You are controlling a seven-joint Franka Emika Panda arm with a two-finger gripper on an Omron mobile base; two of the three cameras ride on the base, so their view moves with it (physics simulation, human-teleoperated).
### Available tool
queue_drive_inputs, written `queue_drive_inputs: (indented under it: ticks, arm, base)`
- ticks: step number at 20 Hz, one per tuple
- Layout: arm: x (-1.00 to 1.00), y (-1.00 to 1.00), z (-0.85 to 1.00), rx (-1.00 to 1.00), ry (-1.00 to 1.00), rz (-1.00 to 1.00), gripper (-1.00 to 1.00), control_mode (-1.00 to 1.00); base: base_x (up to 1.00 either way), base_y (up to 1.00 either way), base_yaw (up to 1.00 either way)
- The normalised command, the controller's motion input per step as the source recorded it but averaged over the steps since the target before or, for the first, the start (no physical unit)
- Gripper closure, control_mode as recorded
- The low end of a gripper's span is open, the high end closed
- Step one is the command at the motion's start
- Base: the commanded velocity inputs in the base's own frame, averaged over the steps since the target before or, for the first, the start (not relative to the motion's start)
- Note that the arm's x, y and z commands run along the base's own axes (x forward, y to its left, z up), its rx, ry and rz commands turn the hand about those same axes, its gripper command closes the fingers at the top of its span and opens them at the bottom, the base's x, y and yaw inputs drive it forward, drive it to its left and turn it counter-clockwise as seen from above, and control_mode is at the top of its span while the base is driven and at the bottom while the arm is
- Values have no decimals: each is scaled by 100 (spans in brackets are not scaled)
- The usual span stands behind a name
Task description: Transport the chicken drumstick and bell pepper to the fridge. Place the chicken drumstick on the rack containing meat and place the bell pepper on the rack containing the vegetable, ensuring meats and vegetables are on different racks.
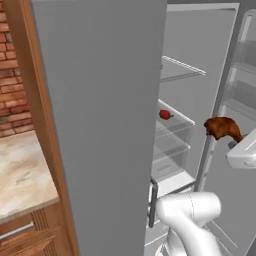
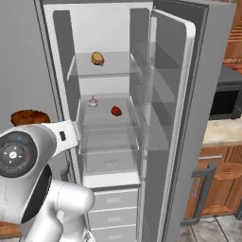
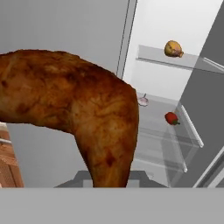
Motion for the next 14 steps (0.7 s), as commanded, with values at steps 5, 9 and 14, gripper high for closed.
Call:
queue_drive_inputs:
  ticks: [5, 9, 14]
  arm:
    - [0, 0, 0, 0, 0, 0, 100, 100]
    - [0, 0, 0, 0, 0, 0, 100, 100]
    - [0, 0, 0, 0, 0, 0, 100, 100]
  base:
    - [-18, -20, -4]
    - [86, -3, -6]
    - [100, -4, -2]
